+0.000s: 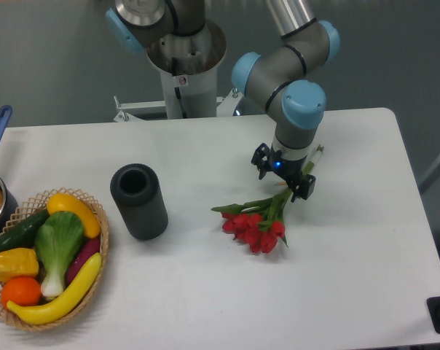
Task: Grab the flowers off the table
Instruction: 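Lower the gripper onto the tulip stems and close it, then lift the grasped red tulips up off the table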
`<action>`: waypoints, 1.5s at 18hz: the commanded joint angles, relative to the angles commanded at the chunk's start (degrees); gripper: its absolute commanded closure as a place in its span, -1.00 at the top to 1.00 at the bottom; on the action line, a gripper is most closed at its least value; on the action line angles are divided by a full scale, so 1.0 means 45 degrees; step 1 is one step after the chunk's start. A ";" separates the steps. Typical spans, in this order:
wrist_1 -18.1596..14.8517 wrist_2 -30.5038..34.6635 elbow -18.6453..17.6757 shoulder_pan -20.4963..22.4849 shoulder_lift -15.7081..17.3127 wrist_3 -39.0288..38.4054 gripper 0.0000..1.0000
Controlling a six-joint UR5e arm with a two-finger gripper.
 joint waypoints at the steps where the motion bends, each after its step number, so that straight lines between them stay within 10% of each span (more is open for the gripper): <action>1: 0.0000 0.0000 0.0020 -0.0019 -0.0040 0.0000 1.00; 5: 0.0039 0.0000 0.0059 -0.0215 -0.0449 0.0020 0.96; 16: -0.0038 0.0390 0.0431 -0.0332 -0.0354 -0.0117 -0.99; 27: -0.0234 0.0703 0.0859 0.0097 0.0956 -0.0429 -1.00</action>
